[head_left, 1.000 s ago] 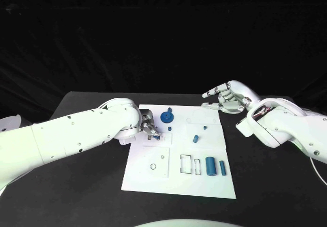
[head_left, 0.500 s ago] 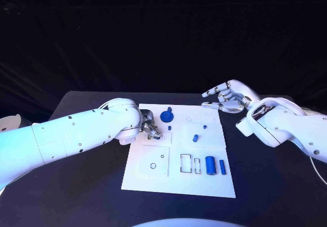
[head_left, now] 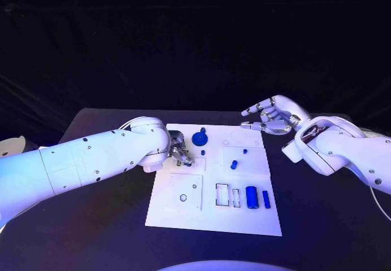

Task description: Assemble the parts on the task board

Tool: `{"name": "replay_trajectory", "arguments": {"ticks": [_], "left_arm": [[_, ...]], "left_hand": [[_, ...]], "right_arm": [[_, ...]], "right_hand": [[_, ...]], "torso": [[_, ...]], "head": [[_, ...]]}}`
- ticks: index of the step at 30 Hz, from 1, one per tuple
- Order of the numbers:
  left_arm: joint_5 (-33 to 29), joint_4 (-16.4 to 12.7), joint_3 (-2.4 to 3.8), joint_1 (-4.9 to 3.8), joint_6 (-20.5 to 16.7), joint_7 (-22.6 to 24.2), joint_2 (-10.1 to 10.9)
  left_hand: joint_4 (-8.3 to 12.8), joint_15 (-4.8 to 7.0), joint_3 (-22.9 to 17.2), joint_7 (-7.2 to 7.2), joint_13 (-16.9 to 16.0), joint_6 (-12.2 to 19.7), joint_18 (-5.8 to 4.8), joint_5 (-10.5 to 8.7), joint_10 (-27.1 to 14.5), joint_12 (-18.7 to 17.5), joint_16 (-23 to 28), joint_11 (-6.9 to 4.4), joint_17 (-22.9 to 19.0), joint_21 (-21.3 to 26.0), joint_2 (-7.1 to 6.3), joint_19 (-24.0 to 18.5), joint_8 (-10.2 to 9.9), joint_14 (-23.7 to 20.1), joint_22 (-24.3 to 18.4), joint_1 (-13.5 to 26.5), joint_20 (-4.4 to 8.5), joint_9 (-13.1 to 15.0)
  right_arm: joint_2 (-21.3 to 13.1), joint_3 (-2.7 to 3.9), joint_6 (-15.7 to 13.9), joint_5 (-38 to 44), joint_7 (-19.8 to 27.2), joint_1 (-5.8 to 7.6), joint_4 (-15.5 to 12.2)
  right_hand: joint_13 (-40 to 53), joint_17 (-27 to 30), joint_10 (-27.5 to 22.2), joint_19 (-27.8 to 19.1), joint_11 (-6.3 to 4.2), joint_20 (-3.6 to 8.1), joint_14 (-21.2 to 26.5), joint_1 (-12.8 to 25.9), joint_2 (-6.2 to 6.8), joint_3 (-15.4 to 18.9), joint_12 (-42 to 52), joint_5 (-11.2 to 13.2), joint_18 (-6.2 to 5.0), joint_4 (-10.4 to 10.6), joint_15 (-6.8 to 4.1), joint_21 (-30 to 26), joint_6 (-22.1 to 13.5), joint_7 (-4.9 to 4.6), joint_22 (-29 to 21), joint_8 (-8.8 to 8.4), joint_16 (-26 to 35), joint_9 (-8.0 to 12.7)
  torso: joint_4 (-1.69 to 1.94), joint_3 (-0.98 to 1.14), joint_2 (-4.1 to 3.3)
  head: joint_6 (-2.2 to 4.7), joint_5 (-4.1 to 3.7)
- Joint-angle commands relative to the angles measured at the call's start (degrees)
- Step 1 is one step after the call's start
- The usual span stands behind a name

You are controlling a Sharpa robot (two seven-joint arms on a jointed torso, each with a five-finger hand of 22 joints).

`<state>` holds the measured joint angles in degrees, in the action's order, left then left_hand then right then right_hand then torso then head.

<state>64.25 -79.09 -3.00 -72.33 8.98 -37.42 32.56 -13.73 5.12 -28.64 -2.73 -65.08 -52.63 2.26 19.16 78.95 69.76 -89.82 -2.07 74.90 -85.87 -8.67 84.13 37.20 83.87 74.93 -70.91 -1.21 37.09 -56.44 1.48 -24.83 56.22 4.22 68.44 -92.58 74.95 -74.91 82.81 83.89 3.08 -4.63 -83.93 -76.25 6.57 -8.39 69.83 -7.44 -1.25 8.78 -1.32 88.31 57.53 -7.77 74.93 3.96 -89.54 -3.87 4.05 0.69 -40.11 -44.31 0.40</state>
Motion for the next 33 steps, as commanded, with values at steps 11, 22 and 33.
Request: {"name": "replay_trajectory", "arguments": {"ticks": [11, 22, 33], "left_arm": [[-4.0, 2.6, -0.18, 0.23, 4.7, -0.8, -1.8], [-4.3, 4.0, -0.21, 0.26, 5.6, -0.9, -2.6], [-3.0, 4.8, -0.22, 0.29, 5.1, -1.0, -2.7]], "left_hand": [[7.9, 0.17, -7.5, 1.01, -0.2, -1.0, -0.59, -0.19, 0.5, 0.3, -0.2, -0.20, 15.1, 0.0, 1.71, 2.7, 0.2, 6.1, 7.4, 5.0, 0.33, 0.3], [5.5, 0.63, 0.7, 1.68, -2.0, -2.6, -0.67, -0.26, 1.3, 1.7, -0.2, -0.72, 15.1, -0.2, 2.44, 2.8, -0.2, 6.1, 7.8, 9.1, 0.66, 0.3], [3.3, 0.79, 6.5, 1.91, -3.0, -3.7, -0.70, -0.37, 1.8, 2.5, -0.2, -0.92, 15.1, -0.2, 2.45, 2.9, -0.1, 6.1, 8.0, 11.4, 0.82, 0.4]], "right_arm": [[0.0, 0.00, 0.8, 0.1, 0.1, -0.03, -0.3], [-0.2, 0.00, 0.9, 0.1, 0.0, -0.03, -0.5], [-0.3, 0.00, 0.9, 0.1, 0.0, -0.03, -0.6]], "right_hand": [[4.2, -13.6, -0.2, 4.1, -0.18, -0.27, -5.7, -0.1, -0.51, 0.3, 0.1, -0.4, 0.36, 0.0, 0.14, -0.2, 0.4, -0.14, 11.3, 0.10, 0.3, -0.1], [4.2, -13.6, -0.2, 4.1, -0.18, -0.27, -5.7, -0.1, -0.51, 0.3, 0.1, -0.4, 0.36, 0.0, 0.14, -0.2, 0.4, -0.14, 11.3, 0.10, 0.3, -0.1], [4.0, -13.4, -0.3, 4.1, -0.18, -0.26, -5.7, 0.0, -0.46, 0.6, -0.1, -0.5, 0.33, 0.1, 0.13, -0.3, 0.4, -0.14, 11.2, 0.07, 0.3, -0.1]], "torso": [[-0.05, 0.02, 0.00], [-0.03, 0.01, 0.02], [0.03, 0.00, 0.03]], "head": [[-0.26, -0.11], [-0.26, -0.16], [-0.26, -0.20]]}}
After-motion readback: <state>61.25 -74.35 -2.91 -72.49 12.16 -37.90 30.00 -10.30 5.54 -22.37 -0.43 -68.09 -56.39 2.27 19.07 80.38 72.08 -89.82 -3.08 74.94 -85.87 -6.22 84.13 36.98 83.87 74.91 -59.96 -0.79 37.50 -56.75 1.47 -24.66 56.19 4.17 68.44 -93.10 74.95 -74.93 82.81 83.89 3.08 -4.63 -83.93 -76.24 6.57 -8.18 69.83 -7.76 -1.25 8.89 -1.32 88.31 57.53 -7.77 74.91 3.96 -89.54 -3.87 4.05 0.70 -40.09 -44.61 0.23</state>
